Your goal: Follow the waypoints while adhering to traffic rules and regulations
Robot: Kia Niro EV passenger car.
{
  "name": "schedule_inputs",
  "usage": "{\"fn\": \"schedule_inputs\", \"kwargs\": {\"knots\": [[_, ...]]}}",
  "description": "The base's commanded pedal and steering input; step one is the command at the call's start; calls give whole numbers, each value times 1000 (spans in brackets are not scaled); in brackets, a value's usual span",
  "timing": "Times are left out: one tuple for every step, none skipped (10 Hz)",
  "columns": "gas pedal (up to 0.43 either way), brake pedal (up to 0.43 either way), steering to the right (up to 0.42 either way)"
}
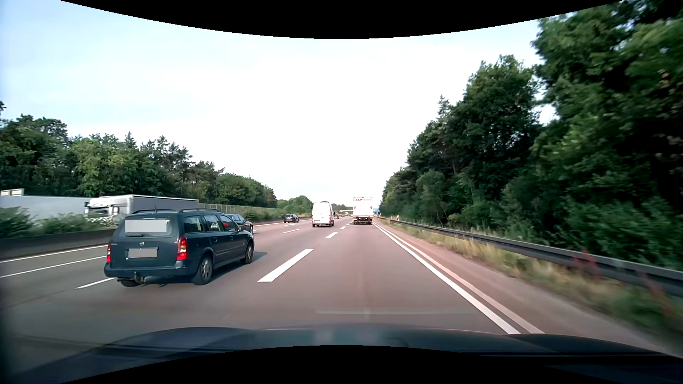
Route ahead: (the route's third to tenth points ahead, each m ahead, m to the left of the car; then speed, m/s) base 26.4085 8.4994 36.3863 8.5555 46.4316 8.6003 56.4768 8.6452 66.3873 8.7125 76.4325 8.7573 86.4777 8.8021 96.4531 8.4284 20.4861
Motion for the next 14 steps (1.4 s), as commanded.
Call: {"fn": "schedule_inputs", "kwargs": {"knots": [[0, 0, -3], [0, 0, -3], [0, 0, -4], [0, 0, -4], [0, 0, -4], [0, 0, -4], [0, 0, -4], [0, 0, -4], [0, 0, -4], [0, 0, -4], [0, 0, -4], [0, 0, -4], [0, 0, -4], [0, 0, -4]]}}
